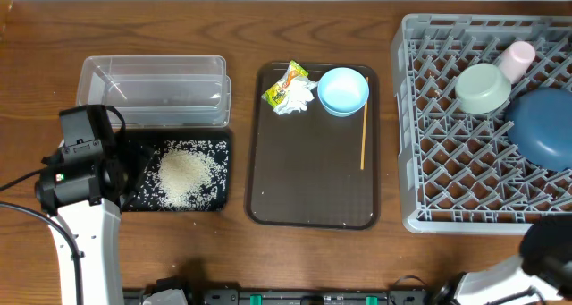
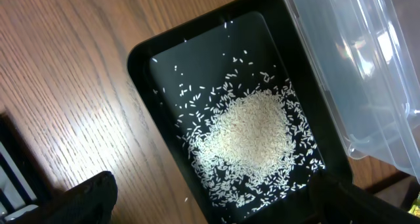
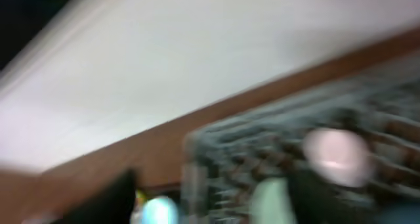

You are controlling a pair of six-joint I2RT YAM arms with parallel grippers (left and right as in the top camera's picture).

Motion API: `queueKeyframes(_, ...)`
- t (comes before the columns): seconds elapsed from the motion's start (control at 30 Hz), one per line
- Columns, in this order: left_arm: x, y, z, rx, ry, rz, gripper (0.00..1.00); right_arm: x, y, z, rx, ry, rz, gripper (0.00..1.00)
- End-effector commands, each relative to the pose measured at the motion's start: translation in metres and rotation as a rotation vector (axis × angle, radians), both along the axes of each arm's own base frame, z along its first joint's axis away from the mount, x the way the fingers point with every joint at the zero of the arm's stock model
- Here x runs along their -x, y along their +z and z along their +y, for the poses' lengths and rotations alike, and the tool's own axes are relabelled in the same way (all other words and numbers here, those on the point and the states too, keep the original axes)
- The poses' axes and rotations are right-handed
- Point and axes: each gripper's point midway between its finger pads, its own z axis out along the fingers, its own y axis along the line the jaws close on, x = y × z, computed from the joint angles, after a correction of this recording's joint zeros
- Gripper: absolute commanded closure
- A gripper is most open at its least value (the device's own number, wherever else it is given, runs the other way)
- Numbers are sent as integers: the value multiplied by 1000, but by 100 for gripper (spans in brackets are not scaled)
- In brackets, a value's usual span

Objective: Sort waste into correct bins and load items into the dishwasher rack
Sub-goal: 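Reach the right gripper to the light-blue saucer and grasp its rim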

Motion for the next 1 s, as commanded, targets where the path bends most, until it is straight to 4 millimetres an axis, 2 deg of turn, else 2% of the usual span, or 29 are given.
queueKeyframes(0.0,-1,5,3,-7,17,-8,4,10,33,82,-50,236,-75,1)
queueKeyframes(0.03,-1,5,3,-7,17,-8,4,12,35,107,-50,289,-73,1)
queueKeyframes(0.1,-1,5,3,-7,17,-8,4,13,33,139,-20,373,-75,1)
queueKeyframes(0.17,-1,5,3,-7,17,-8,4,12,20,168,20,406,-23,1)
queueKeyframes(0.33,-1,5,3,-7,17,-8,4,7,-51,208,230,325,247,1)
queueKeyframes(0.43,-1,5,3,-7,17,-8,4,11,-92,239,346,348,377,1)
queueKeyframes(0.6,-1,5,3,-7,17,-8,4,14,-151,293,471,444,503,1)
queueKeyframes(0.73,-1,5,3,-7,17,-8,4,15,-194,328,520,517,567,1)
queueKeyframes(0.77,-1,5,3,-7,17,-8,4,15,-203,334,523,528,582,3)
queueKeyframes(0.9,-1,5,3,-7,17,-8,4,19,-246,353,588,565,653,26)
queueKeyframes(0.97,-1,5,3,-7,17,-8,4,20,-266,357,638,558,687,29)
